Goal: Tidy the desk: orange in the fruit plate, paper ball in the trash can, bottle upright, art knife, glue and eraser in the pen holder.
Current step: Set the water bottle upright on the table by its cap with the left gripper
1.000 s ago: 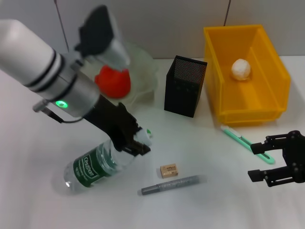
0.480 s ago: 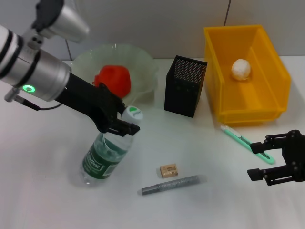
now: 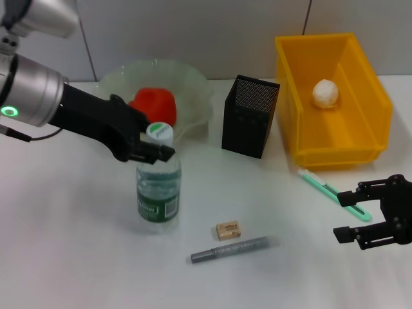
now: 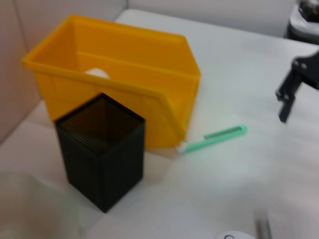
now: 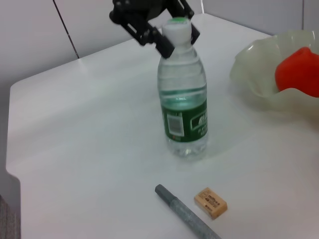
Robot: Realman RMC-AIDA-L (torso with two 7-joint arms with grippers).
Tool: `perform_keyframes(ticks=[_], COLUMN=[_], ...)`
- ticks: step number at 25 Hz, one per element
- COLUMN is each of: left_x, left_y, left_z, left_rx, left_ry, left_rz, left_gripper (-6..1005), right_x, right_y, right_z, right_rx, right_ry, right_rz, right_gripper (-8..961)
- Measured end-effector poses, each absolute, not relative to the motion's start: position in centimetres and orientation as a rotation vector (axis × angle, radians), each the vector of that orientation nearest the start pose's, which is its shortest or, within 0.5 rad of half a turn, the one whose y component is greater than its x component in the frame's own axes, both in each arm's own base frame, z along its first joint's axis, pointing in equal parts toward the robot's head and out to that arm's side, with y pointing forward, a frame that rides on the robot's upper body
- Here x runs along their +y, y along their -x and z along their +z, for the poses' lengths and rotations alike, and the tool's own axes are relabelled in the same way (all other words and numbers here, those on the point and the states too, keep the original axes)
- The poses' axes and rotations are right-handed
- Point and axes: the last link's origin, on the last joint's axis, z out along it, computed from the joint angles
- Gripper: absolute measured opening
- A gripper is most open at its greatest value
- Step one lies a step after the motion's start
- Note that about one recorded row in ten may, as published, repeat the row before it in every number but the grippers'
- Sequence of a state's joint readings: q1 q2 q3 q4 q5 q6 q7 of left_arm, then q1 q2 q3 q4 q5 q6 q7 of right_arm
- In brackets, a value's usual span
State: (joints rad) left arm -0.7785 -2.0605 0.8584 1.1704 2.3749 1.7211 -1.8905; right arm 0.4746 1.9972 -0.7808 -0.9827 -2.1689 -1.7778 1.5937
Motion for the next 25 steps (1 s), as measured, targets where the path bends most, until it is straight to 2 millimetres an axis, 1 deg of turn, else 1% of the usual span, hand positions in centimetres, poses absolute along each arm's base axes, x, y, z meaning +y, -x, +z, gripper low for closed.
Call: perform_keyframes(ticks=[7,11,12,13,20,21,23,25], left_x=[38.8,38.8,38.8,38.7,38.4,38.4,38.2,38.2], left_y=[16.9,18.0,18.0,18.6,20.6,20.6,21.5,21.9], left_z=[7.4,8.2,8.2,8.5,9.0,9.0,9.0,9.0], left_rx=[-0.531,-0.594,-0.594,-0.625,-0.670,-0.670,-0.682,-0.683], left_ry=[2.798,2.742,2.742,2.706,2.615,2.615,2.576,2.564], left_rz=[-0.168,-0.218,-0.218,-0.256,-0.320,-0.320,-0.333,-0.329], left_gripper=[442,442,442,442,443,443,443,443], right_x=[31.5,31.5,31.5,31.5,31.4,31.4,31.4,31.4], right_y=[-26.7,-26.8,-26.8,-26.8,-26.8,-26.8,-26.8,-26.8], right_z=[6.0,6.0,6.0,6.0,6.0,6.0,6.0,6.0], right_rx=[0.586,0.588,0.588,0.589,0.589,0.589,0.589,0.589], right_ry=[2.918,2.917,2.916,2.916,2.915,2.915,2.915,2.915], right_rz=[0.300,0.301,0.301,0.301,0.303,0.303,0.304,0.304], right_gripper=[763,763,763,763,763,763,763,763])
